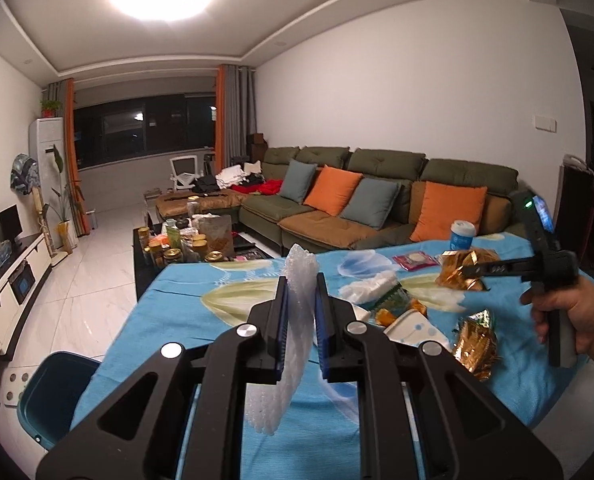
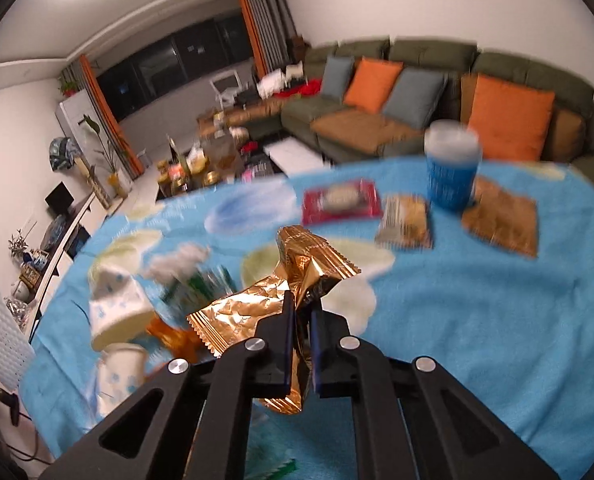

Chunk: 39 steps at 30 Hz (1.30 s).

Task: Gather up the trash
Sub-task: 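Carry the netting and gold wrapper to the teal bin and open both grippers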

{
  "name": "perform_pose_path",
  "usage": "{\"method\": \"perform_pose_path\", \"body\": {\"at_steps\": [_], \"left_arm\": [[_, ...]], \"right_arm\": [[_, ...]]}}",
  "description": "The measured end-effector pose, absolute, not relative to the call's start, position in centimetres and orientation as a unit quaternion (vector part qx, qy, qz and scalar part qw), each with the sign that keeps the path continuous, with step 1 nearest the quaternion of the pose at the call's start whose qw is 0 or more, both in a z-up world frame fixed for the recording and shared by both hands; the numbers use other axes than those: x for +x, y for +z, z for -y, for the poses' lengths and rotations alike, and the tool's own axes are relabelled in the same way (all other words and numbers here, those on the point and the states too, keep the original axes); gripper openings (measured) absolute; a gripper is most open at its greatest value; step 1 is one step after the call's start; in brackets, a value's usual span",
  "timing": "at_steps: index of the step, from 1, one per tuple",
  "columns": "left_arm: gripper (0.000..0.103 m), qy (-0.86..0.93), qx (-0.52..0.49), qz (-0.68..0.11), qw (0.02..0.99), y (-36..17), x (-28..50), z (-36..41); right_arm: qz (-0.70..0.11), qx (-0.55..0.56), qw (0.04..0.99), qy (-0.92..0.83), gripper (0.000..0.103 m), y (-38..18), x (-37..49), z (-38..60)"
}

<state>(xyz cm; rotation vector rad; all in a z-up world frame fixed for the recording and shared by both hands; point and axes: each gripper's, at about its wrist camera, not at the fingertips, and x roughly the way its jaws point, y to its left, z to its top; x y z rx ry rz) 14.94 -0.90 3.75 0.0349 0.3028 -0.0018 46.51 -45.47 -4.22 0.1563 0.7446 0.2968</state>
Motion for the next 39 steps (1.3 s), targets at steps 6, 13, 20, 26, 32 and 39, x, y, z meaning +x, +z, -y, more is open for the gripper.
{"method": "perform_pose_path", "body": {"at_steps": [6, 13, 20, 26, 32, 39], "left_arm": [[0.012, 0.028, 0.006, -0.133, 0.991, 4.9, 13.3, -1.6], [0.012, 0.056, -0.005, -0.117, 0.991, 5.7, 11.0, -4.2], [0.012, 0.109, -0.014, -0.104, 0.988, 6.5, 8.3, -7.9], [0.012, 0.185, -0.025, -0.107, 0.977, 6.3, 5.3, -13.8], [0.012, 0.255, -0.043, -0.132, 0.957, 5.2, 2.7, -21.2], [0.013, 0.285, -0.099, -0.18, 0.936, 2.0, 1.0, -28.7]], "right_arm": [[-0.278, 0.044, 0.941, 0.188, 0.006, 1.6, 42.2, 41.9], [-0.219, 0.011, 0.941, 0.256, 0.006, 4.6, 37.2, 36.2], [-0.219, -0.015, 0.92, 0.323, 0.006, 4.8, 36.0, 29.6], [-0.239, -0.042, 0.883, 0.402, 0.006, 4.2, 36.2, 21.5], [-0.273, -0.072, 0.836, 0.47, 0.006, 3.1, 36.8, 12.3], [-0.323, -0.113, 0.785, 0.517, 0.006, 0.7, 36.8, 1.7]]}}
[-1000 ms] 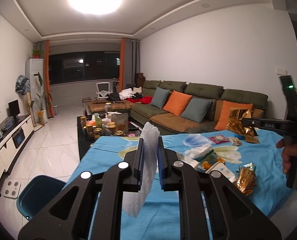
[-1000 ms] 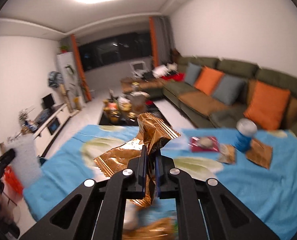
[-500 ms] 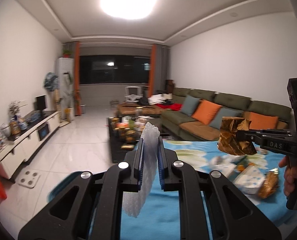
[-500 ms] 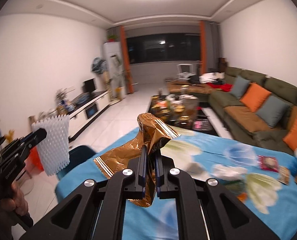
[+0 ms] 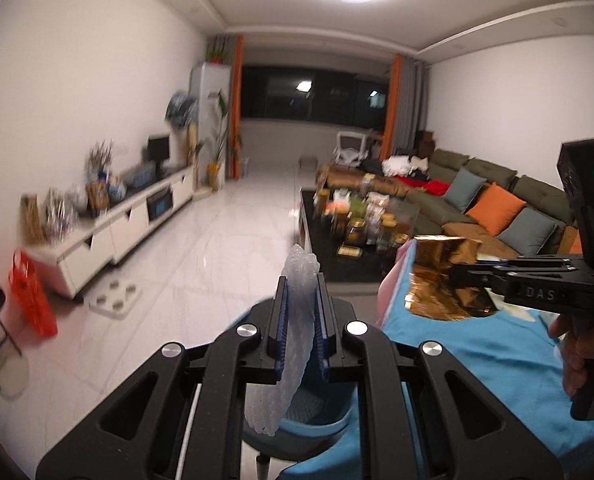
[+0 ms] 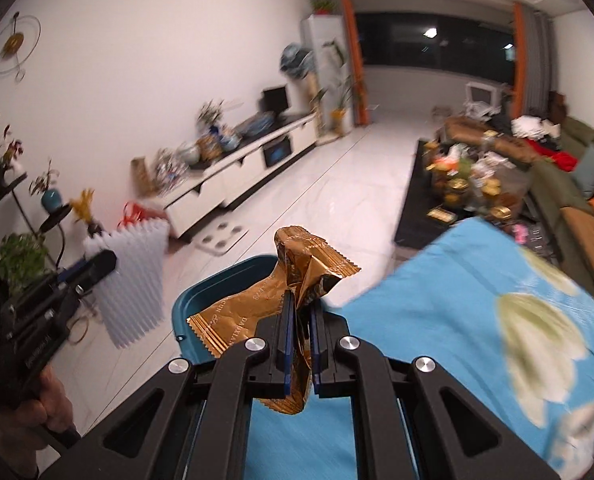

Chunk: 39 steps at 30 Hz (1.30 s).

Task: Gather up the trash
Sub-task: 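Carry the netting and gold wrapper to the teal bin and open both grippers, then move both grippers back over the table toward the paper cups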

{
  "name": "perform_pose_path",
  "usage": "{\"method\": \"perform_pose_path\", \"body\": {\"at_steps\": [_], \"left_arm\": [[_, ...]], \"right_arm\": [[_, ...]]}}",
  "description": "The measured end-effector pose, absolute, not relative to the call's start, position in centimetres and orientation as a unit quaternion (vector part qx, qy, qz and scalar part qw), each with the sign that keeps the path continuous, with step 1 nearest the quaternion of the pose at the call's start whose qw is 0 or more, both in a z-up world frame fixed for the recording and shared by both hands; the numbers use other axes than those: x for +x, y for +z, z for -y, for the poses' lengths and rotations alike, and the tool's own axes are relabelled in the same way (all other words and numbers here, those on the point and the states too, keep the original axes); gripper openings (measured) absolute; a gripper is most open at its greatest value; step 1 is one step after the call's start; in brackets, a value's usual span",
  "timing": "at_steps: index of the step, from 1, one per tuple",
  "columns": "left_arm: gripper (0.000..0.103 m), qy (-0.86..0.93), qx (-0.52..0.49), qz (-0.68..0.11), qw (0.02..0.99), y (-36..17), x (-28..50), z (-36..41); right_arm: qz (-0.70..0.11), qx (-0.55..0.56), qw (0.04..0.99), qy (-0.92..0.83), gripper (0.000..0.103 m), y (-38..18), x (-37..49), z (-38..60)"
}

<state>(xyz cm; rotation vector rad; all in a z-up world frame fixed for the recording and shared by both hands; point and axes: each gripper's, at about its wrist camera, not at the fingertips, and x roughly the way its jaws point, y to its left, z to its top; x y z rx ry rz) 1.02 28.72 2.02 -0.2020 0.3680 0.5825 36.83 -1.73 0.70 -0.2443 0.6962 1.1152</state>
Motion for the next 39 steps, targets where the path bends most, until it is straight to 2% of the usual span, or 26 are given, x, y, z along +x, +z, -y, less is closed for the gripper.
{"method": "perform_pose_path", "body": {"at_steps": [6, 14, 16, 18, 21, 23, 24, 26, 31, 32, 33, 36, 39], "left_arm": [[0.012, 0.276, -0.156, -0.217, 0.923, -1.8, 1.7, -32.7], [0.013, 0.255, -0.223, -0.239, 0.91, -6.4, 6.8, -35.5], [0.014, 0.257, -0.23, -0.245, 0.906, -7.5, 8.0, -36.1], [0.02, 0.253, -0.242, -0.25, 0.903, -8.7, 8.8, -37.4], [0.021, 0.262, -0.243, -0.257, 0.898, -10.3, 10.3, -38.1], [0.024, 0.264, -0.245, -0.258, 0.896, -10.9, 10.7, -38.5], [0.026, 0.264, -0.247, -0.259, 0.896, -11.0, 11.0, -38.1], [0.027, 0.271, -0.244, -0.258, 0.895, -10.9, 11.0, -37.3], [0.039, 0.277, -0.235, -0.236, 0.901, -8.9, 9.4, -36.7], [0.046, 0.28, -0.229, -0.229, 0.904, -8.2, 8.8, -36.4], [0.055, 0.283, -0.225, -0.22, 0.906, -7.3, 7.9, -36.1], [0.069, 0.295, -0.208, -0.195, 0.912, -5.2, 5.8, -34.9], [0.081, 0.3, -0.19, -0.18, 0.917, -3.2, 3.7, -33.4]], "right_arm": [[-0.359, -0.155, 0.758, 0.522, 0.006, -2.0, 36.6, -5.0], [-0.4, -0.211, 0.735, 0.505, 0.006, -5.7, 37.0, -10.0], [-0.405, -0.222, 0.734, 0.499, 0.011, -6.4, 37.1, -10.8], [-0.41, -0.231, 0.731, 0.493, 0.012, -7.0, 37.1, -11.1], [-0.413, -0.234, 0.731, 0.491, 0.014, -7.4, 37.3, -11.2], [-0.412, -0.234, 0.733, 0.488, 0.022, -7.5, 37.4, -11.1], [-0.415, -0.232, 0.732, 0.488, 0.031, -7.5, 37.5, -11.0], [-0.414, -0.228, 0.735, 0.486, 0.032, -7.5, 37.7, -10.8], [-0.41, -0.203, 0.74, 0.492, 0.034, -6.6, 37.8, -9.6], [-0.407, -0.192, 0.743, 0.495, 0.037, -6.0, 37.6, -9.0], [-0.401, -0.184, 0.747, 0.498, 0.041, -5.7, 37.4, -8.6], [-0.377, -0.162, 0.757, 0.508, 0.055, -4.0, 36.3, -6.8], [-0.353, -0.143, 0.768, 0.515, 0.062, -2.6, 35.2, -4.7]]}}
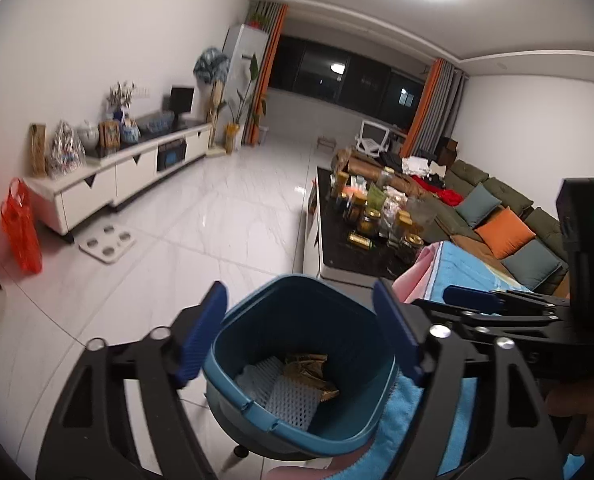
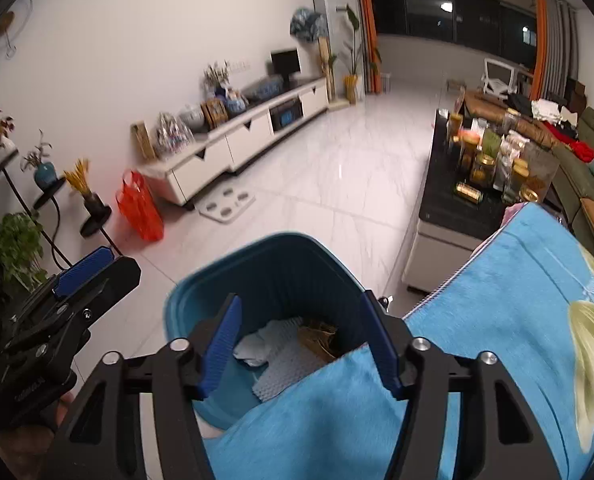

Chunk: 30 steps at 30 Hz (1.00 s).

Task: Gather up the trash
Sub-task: 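Move both grippers back over the table toward the paper cups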

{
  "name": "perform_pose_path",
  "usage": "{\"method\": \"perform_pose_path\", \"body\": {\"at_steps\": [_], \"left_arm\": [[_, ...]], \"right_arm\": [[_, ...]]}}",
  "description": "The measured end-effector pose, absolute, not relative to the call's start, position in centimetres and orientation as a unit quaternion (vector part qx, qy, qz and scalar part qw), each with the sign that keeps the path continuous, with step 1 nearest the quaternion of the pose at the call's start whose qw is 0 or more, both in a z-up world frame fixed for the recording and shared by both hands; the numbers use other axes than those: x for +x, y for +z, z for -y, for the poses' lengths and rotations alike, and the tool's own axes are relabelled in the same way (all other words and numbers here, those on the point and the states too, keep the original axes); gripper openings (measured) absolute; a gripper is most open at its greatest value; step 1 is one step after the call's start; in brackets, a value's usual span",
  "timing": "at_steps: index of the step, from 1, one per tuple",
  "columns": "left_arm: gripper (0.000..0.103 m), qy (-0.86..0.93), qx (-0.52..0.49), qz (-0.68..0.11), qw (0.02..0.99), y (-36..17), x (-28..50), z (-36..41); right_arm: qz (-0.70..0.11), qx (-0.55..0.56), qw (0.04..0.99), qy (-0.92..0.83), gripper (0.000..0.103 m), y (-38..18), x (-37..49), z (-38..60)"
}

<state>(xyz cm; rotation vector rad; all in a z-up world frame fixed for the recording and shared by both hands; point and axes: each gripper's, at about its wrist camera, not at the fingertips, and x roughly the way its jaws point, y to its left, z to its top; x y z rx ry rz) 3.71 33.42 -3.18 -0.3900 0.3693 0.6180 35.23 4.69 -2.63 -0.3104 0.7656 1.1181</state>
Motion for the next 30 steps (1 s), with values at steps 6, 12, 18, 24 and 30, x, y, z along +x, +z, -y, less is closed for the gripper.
{"method": "perform_pose_path", "body": {"at_steps": [6, 12, 18, 24, 30], "left_arm": [[0.097, 0.311, -0.173, -0.152, 0.922, -0.2, 0.1, -30.5], [0.097, 0.309, -0.162, -0.128, 0.928, 2.0, -2.9, -26.6], [0.097, 0.282, -0.134, -0.085, 0.946, 4.0, -4.7, -20.4], [0.097, 0.221, -0.101, -0.064, 0.968, 5.5, -3.9, -13.5], [0.097, 0.156, -0.085, -0.069, 0.982, 5.9, -2.0, -7.9]], "right_arm": [[-0.303, -0.122, 0.79, 0.519, 0.086, -0.3, 33.0, -0.8], [-0.26, -0.099, 0.819, 0.503, 0.096, 1.1, 31.9, 3.9], [-0.218, -0.077, 0.854, 0.466, 0.096, 2.1, 30.7, 10.4], [-0.185, -0.058, 0.89, 0.412, 0.096, 2.6, 29.2, 17.8], [-0.166, -0.047, 0.922, 0.346, 0.096, 2.4, 28.5, 24.2]]}}
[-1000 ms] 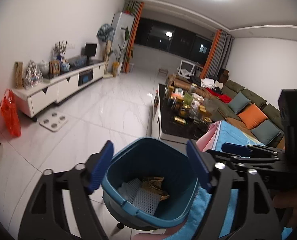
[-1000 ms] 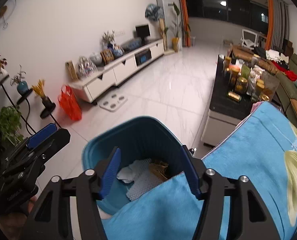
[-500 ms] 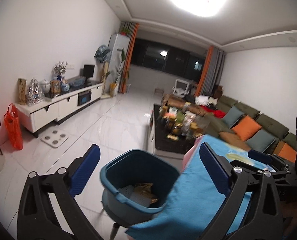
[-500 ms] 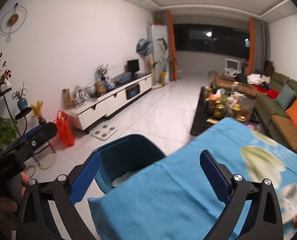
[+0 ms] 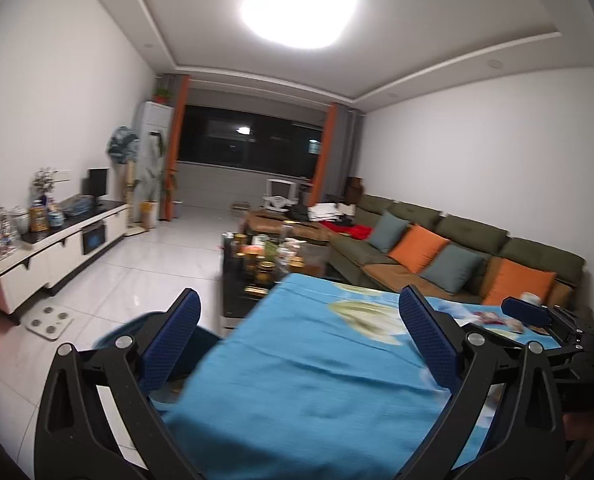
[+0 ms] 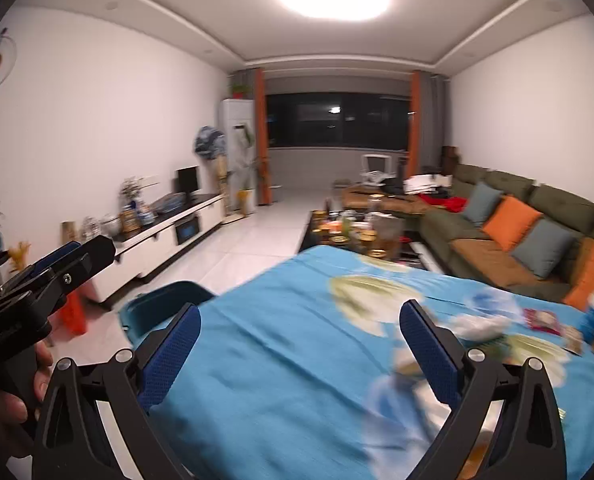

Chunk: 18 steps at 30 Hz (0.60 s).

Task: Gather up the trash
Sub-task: 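Move both grippers back over the table toward the paper cups, then lower both grippers around the white dotted paper cups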

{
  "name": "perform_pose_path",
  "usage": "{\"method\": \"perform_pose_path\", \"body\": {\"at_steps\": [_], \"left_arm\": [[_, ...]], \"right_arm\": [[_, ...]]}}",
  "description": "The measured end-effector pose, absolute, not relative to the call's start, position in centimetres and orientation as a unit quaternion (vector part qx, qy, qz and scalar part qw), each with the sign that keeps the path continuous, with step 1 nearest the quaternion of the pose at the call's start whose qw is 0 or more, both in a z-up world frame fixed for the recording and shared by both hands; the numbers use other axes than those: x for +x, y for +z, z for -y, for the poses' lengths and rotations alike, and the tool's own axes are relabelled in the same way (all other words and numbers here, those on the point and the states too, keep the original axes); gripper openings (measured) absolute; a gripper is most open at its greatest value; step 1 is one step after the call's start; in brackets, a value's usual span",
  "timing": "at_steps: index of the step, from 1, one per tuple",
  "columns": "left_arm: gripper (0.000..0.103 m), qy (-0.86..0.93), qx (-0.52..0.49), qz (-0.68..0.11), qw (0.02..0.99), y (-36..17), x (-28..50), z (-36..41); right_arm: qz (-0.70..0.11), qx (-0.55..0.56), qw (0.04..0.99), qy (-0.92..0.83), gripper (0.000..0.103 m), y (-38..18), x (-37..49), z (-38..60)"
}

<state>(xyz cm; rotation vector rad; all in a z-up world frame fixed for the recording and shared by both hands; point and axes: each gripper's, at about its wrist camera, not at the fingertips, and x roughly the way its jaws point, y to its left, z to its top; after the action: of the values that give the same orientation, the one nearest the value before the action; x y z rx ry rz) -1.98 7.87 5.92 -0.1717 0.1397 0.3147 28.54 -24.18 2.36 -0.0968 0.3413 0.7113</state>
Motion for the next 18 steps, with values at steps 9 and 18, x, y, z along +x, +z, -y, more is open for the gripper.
{"method": "perform_pose_path", "body": {"at_steps": [9, 18], "left_arm": [[0.097, 0.091, -0.057, -0.079, 0.991, 6.0, -0.1, -0.7], [0.097, 0.041, -0.035, -0.1, 0.994, 4.9, 1.5, 2.5]], "right_arm": [[-0.139, -0.031, 0.954, 0.265, 0.096, 1.4, 26.6, 31.4], [-0.146, -0.014, 0.971, 0.19, 0.096, -0.6, 26.0, 37.1]]}}
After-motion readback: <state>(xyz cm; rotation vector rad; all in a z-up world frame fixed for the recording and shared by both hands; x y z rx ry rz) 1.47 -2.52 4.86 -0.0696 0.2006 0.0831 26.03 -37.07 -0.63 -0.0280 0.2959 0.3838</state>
